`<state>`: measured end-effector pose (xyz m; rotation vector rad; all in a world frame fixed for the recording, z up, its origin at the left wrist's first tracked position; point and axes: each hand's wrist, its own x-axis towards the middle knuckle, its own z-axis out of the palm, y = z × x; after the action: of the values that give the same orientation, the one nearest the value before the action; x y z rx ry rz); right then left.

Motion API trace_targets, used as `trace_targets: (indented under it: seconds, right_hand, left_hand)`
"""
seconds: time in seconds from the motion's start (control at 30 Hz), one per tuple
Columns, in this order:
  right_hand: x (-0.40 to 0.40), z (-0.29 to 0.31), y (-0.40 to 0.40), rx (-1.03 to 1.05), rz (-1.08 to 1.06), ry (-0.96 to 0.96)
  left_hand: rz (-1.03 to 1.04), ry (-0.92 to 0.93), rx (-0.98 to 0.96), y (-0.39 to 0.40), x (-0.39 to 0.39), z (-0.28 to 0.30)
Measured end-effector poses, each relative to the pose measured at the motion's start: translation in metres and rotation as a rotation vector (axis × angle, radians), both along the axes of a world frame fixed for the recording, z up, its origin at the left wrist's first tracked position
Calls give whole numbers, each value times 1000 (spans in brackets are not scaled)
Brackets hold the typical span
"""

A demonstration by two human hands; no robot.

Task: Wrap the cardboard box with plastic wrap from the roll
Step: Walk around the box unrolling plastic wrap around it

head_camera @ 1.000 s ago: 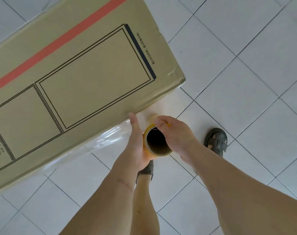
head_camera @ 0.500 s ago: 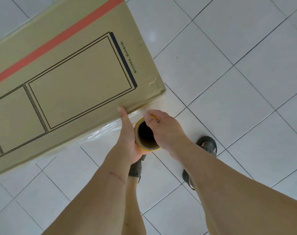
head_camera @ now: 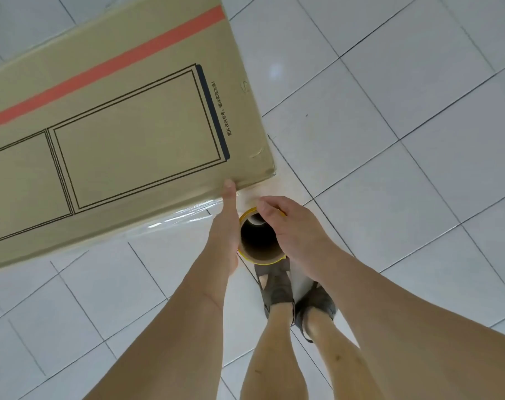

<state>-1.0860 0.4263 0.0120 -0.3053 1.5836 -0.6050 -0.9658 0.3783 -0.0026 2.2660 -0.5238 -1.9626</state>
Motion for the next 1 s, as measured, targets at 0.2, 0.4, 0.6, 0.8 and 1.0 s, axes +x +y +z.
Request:
trace_targets:
  seconds: [0.2, 0.4, 0.6, 0.8, 1.0]
  right_hand:
    - [-11, -1, -5, 49, -47, -15]
    - [-12, 1, -7, 56, 82, 108]
    - [-22, 5, -12, 50, 124, 52]
    - [-43, 6, -17, 68, 267, 182]
    - [-62, -3, -27, 58, 322, 35]
  left_hand:
    - [72, 232, 82, 7, -5, -3]
    - [79, 209, 108, 4, -8, -6]
    - [122, 167, 59, 3, -16, -8]
    - [214, 231, 155, 10, -28, -6]
    - [281, 63, 72, 10, -55, -6]
